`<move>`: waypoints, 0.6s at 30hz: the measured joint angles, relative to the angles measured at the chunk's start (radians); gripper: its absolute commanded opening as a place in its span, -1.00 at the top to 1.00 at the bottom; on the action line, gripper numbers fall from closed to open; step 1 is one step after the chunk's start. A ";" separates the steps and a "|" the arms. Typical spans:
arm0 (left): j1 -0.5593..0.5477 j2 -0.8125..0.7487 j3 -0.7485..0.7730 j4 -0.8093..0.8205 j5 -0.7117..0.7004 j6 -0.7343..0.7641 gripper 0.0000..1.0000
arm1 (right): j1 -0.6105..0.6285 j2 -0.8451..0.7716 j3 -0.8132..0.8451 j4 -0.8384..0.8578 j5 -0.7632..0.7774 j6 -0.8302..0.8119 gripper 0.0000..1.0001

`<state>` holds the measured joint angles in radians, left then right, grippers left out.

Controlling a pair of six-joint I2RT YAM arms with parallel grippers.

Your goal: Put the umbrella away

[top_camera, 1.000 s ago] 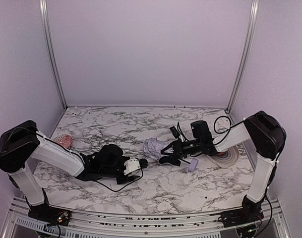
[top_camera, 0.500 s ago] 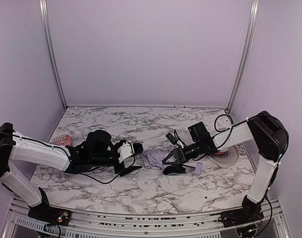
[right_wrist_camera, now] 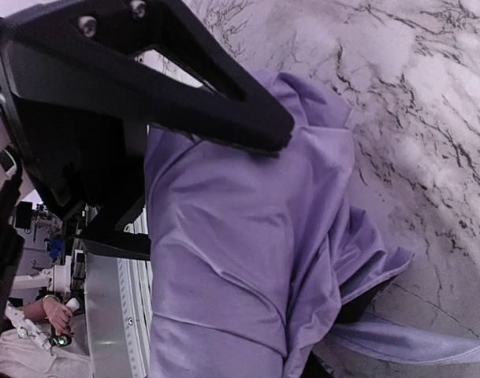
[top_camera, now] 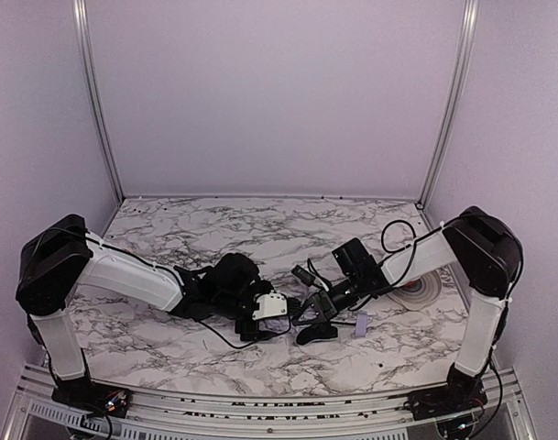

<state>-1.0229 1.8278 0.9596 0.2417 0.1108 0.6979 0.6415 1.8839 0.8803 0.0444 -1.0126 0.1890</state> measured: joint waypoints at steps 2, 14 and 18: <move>0.000 0.024 0.013 -0.053 0.015 0.010 -0.63 | 0.000 0.018 0.000 0.006 -0.012 -0.003 0.98; 0.017 0.077 0.100 -0.163 0.069 0.003 0.60 | -0.006 0.046 0.015 0.005 -0.048 -0.002 0.18; 0.021 0.078 0.101 -0.167 0.090 0.003 0.81 | -0.006 0.046 0.015 0.008 -0.047 -0.003 -0.19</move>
<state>-1.0023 1.9057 1.0611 0.0746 0.2012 0.7013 0.6353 1.9301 0.8955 0.0525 -1.0599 0.1864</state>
